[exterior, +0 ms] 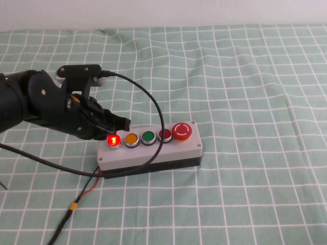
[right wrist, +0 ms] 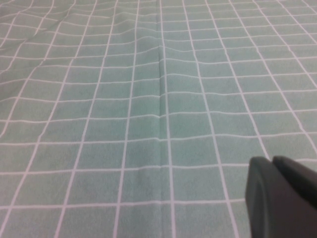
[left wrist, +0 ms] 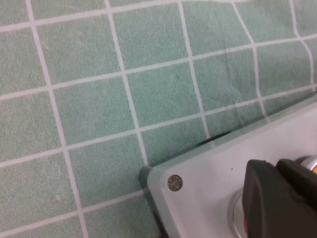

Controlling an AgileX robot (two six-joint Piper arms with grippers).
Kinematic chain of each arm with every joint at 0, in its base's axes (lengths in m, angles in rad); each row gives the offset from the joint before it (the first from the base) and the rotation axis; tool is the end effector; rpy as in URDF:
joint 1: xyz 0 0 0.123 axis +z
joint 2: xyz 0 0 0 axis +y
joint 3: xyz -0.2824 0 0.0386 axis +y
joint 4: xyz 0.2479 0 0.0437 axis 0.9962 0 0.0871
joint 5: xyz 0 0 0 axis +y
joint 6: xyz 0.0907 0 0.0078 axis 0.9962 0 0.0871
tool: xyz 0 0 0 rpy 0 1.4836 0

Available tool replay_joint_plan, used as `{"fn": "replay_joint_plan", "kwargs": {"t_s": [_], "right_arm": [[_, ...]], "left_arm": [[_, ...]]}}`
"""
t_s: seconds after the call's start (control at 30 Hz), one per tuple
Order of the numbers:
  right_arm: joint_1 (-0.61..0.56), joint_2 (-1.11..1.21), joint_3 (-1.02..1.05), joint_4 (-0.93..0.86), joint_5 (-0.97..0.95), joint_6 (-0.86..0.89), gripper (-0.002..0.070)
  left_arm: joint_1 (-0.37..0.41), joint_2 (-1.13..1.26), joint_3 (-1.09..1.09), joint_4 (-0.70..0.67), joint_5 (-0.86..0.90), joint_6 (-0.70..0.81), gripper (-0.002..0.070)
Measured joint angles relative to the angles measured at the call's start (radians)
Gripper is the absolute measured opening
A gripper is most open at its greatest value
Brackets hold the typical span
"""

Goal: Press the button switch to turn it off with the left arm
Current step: Press the button to turn off

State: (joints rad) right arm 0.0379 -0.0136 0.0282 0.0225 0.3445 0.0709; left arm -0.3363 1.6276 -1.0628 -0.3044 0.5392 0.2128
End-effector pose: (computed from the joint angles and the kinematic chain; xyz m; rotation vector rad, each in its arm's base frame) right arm 0.0532 0.0027 0.1733 0.0446 1.8432 0.0979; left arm 0.3127 -0.1242 0.2314 0.4268 2.5513 -0.3433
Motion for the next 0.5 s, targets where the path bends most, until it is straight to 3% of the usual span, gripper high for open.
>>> {"fn": "replay_joint_plan", "kwargs": {"t_s": [0.5], "right_arm": [[0.0, 0.0, 0.0, 0.0, 0.0, 0.0, -0.0017]], "left_arm": [[0.0, -0.1, 0.001, 0.022, 0.043, 0.002, -0.0002]]}}
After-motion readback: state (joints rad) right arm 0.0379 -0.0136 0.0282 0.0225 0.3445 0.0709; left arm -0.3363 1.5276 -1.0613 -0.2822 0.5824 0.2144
